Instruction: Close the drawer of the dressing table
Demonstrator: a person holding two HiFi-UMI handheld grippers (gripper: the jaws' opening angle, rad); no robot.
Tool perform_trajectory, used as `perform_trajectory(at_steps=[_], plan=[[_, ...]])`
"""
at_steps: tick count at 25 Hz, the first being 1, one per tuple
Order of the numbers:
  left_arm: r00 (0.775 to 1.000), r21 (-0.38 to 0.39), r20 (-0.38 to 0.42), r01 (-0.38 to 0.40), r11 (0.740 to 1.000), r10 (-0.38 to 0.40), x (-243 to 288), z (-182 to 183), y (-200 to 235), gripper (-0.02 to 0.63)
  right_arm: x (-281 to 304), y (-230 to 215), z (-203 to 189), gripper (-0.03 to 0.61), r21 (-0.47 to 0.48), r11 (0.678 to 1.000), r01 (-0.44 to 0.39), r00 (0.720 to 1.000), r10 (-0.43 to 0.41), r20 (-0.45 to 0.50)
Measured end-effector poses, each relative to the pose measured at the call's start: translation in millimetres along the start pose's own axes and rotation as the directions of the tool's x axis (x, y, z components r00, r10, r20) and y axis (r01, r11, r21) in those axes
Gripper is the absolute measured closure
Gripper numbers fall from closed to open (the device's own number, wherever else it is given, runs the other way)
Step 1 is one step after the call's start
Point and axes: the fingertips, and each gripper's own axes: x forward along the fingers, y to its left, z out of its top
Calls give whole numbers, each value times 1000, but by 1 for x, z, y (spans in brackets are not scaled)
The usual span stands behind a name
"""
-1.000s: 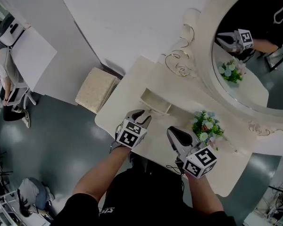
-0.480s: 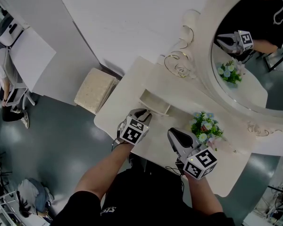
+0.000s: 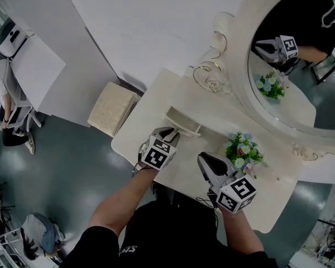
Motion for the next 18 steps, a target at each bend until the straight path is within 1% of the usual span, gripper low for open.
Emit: perform_trajectory(at_steps=[4,14,18], plan=[[1000,6,5,2,1000,-2,4,8,2,514,1,0,0,540,5,1000,-1,1000,1,-1],[1000,21,-19,2,1000,-2,22,17,10,514,4,-7,-3,540,8,1000,9,1000,-9,-9],[1000,24,-16,4,1000,-3,27,21,13,514,4,-10,-3,540,13,1000,14,1000,-14,-9]])
